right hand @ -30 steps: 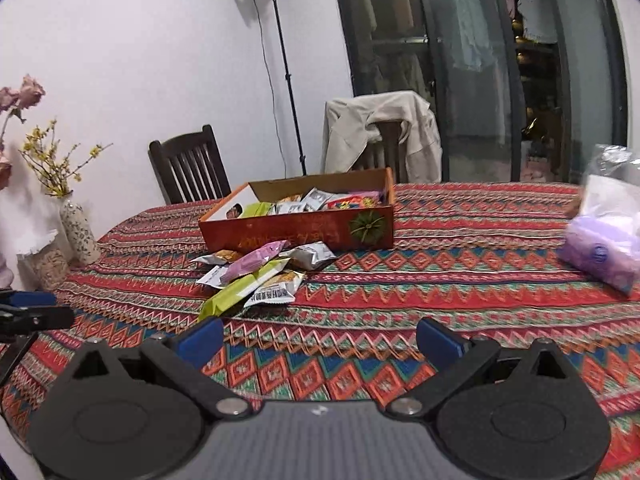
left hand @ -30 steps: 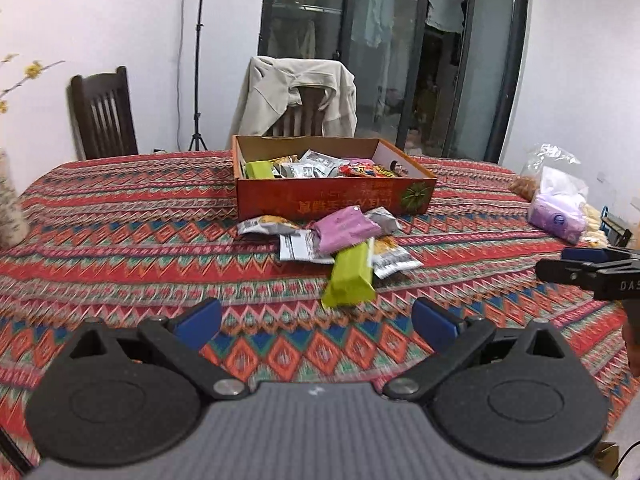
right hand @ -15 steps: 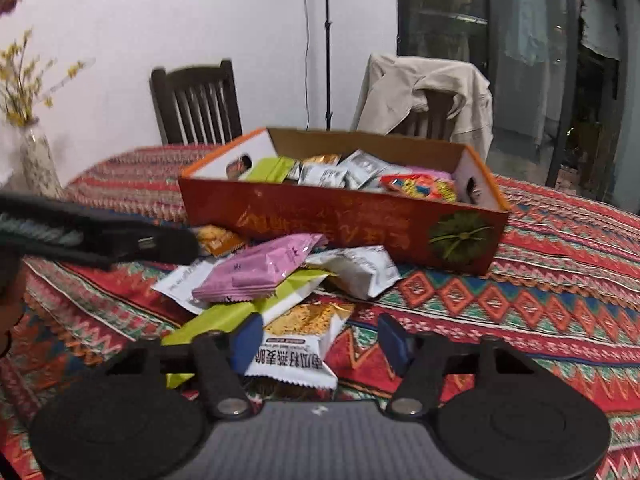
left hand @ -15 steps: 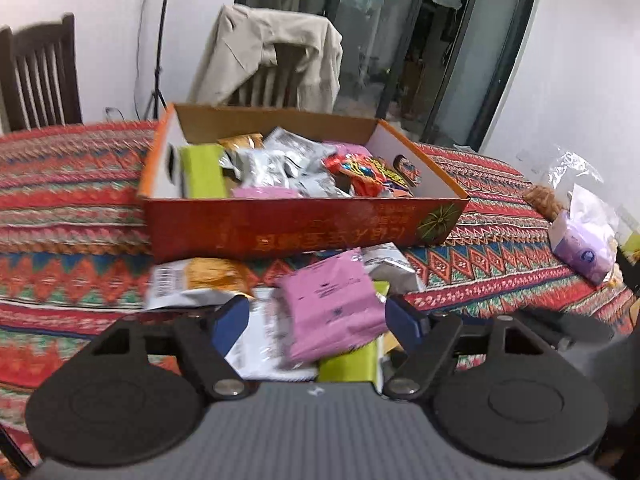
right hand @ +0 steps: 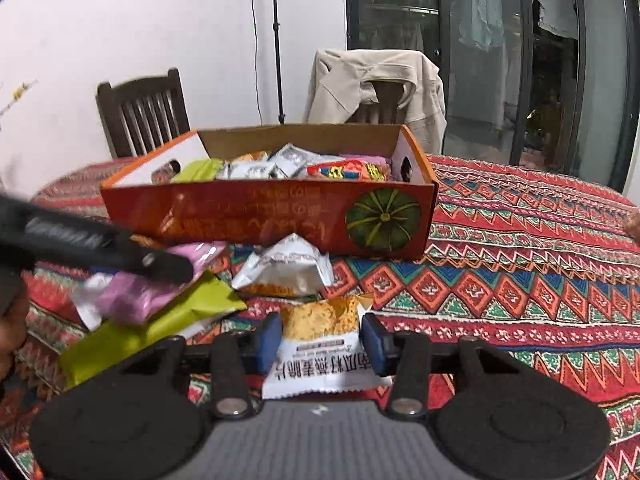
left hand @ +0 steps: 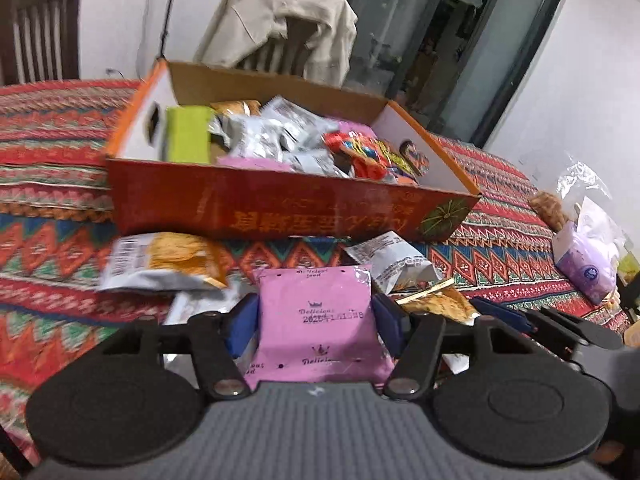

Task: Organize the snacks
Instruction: 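Grasp a pink packet with the left tool while the right tool grasps a white packet, then lower both held packets into the cardboard box and open both tools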

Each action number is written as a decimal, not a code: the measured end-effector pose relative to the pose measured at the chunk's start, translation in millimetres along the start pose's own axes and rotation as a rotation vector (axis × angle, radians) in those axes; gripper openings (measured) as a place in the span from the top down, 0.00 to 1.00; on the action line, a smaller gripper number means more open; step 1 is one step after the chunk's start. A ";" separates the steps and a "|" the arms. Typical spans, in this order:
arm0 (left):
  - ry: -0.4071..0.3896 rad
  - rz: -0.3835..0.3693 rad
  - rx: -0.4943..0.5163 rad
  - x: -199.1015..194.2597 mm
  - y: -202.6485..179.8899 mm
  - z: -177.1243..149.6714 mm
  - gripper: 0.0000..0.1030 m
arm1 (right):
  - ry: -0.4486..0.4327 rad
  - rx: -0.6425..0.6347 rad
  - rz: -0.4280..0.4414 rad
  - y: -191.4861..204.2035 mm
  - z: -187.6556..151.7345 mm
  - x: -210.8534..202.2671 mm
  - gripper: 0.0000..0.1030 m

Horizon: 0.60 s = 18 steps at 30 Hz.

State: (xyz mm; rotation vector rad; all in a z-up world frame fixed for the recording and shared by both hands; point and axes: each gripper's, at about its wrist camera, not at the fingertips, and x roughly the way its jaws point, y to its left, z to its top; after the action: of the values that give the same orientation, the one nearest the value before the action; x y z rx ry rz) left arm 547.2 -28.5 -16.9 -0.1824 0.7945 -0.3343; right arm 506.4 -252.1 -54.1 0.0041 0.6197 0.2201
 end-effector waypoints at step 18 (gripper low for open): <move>-0.152 0.118 -0.121 -148.0 -1.0 -102.8 0.39 | -0.001 0.020 0.060 10.6 -31.2 -82.4 0.62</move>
State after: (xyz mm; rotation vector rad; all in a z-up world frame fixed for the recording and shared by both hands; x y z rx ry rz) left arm 376.1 20.3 11.3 -0.2703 0.6718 -0.1591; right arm 421.0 -260.6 -31.3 0.0420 0.6207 0.2715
